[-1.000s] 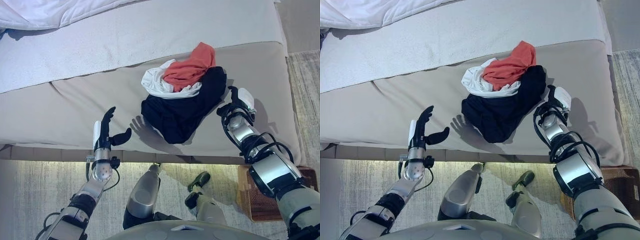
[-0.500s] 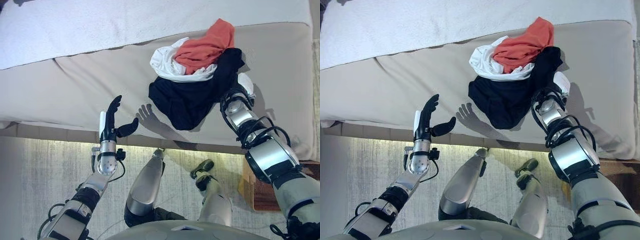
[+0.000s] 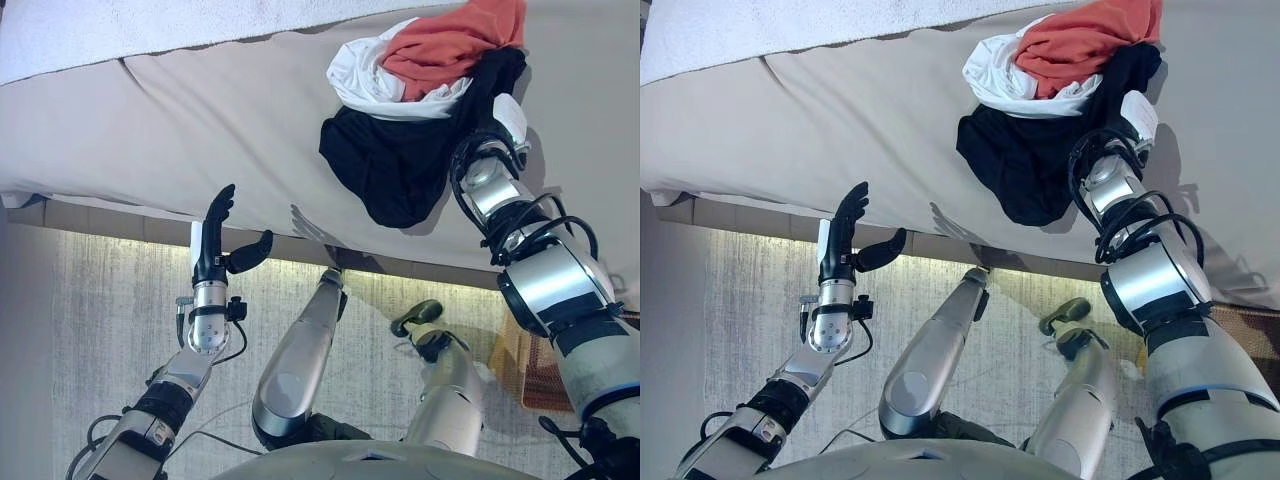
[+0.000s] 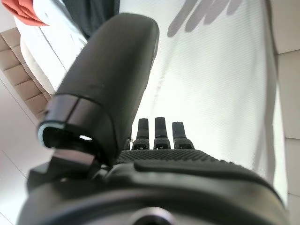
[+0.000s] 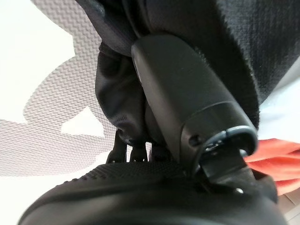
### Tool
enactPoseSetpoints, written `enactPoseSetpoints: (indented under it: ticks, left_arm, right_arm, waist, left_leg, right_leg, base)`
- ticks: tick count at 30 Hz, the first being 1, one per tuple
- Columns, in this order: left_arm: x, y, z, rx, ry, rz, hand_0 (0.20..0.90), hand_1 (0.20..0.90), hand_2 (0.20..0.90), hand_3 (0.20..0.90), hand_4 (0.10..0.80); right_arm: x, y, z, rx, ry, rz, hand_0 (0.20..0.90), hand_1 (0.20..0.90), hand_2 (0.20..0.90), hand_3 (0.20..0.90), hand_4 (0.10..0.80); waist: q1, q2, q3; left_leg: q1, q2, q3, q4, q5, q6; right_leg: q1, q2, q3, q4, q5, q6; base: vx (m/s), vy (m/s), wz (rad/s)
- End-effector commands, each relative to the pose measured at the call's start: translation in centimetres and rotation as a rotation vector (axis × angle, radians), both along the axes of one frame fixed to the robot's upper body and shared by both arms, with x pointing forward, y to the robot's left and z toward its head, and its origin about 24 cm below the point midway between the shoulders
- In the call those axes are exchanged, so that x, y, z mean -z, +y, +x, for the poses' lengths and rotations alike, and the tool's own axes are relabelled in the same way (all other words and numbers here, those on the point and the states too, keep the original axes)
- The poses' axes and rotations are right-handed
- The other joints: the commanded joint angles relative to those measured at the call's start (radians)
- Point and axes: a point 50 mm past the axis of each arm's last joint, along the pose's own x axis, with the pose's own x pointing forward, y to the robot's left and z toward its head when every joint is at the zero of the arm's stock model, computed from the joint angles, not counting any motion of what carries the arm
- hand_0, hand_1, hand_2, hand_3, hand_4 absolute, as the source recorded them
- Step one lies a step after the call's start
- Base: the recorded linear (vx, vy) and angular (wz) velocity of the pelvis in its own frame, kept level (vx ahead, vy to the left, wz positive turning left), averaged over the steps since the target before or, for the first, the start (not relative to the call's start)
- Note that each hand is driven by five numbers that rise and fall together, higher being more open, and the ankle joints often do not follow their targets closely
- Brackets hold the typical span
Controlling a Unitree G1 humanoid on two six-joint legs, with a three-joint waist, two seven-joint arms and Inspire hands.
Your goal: Pick up the clothes from the bed and place them into the basket
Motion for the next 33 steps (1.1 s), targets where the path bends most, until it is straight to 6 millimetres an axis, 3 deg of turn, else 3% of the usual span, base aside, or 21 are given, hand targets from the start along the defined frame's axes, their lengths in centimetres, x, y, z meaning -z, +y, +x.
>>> enactPoseSetpoints:
  ticks: [1,7,12,16,23,33]
  left_arm:
    - [-3.6,0.5,0.1,0.014,-0.196,-0.038,0.9,0.9,0.9,0.9,0.8]
    - [-3.6,0.7,0.4,0.014,-0.19,-0.022,0.9,0.9,0.9,0.9,0.8]
    - [-3.7,0.8,1.2,-0.004,-0.168,-0.001,0.9,0.9,0.9,0.9,0.8]
    - [-3.0,1.3,1.3,-0.018,-0.105,0.023,0.9,0.9,0.9,0.9,0.8]
    - [-1.2,1.6,0.5,-0.021,-0.009,0.057,0.9,0.9,0.9,0.9,0.8]
    - [0.6,1.7,-0.4,0.015,0.086,0.082,0.9,0.9,0.9,0.9,0.8]
  right_arm:
    - [-4.3,3.6,1.1,-0.118,-0.143,-0.089,0.3,0.3,0.3,0.2,0.1]
    - [-3.4,2.7,0.8,-0.074,-0.141,-0.091,0.3,0.3,0.3,0.2,0.1]
    - [-3.7,1.9,0.5,-0.033,-0.193,-0.101,0.3,0.3,0.3,0.2,0.1]
    - [-3.8,1.0,0.1,-0.03,-0.234,-0.087,0.3,0.3,0.3,0.2,0.1]
    - [-6.2,-0.6,-0.9,-0.038,-0.368,-0.109,0.3,0.3,0.3,0.2,0.1]
    - [-9.9,-2.1,-2.3,-0.032,-0.537,-0.117,0.3,0.3,0.3,0.2,0.1]
  waist:
    - [0.05,0.02,0.009]
    - [0.026,-0.001,0.009]
    - [-0.01,-0.019,0.008]
    - [-0.04,-0.042,-0.054]
    - [-0.092,-0.086,-0.21]
    - [-0.132,-0.116,-0.348]
  left_leg:
    - [0.017,-0.028,0.028,0.08,-0.143,0.072]
    - [0.119,0.001,0.058,0.024,-0.134,0.059]
    - [0.271,0.038,0.104,-0.06,-0.116,0.039]
    - [0.36,0.061,0.129,-0.133,-0.104,0.024]
    - [0.523,0.099,0.183,-0.291,-0.06,0.004]
    - [0.651,0.135,0.221,-0.455,-0.011,-0.026]
  right_leg:
    - [0.083,0.027,0.078,0.026,-0.027,0.022]
    - [0.181,0.039,0.082,-0.075,0.014,0.038]
    - [0.329,0.052,0.089,-0.208,0.049,0.05]
    - [0.416,0.07,0.104,-0.309,0.078,0.062]
    - [0.565,0.103,0.108,-0.49,0.138,0.076]
    - [0.658,0.137,0.113,-0.622,0.185,0.104]
  base:
    - [-0.013,-0.037,-0.02]
    - [0.001,-0.033,-0.06]
    - [0.039,-0.014,-0.21]
    - [0.116,-0.029,-0.22]
    - [0.146,-0.025,-0.17]
    - [0.1,-0.024,-0.09]
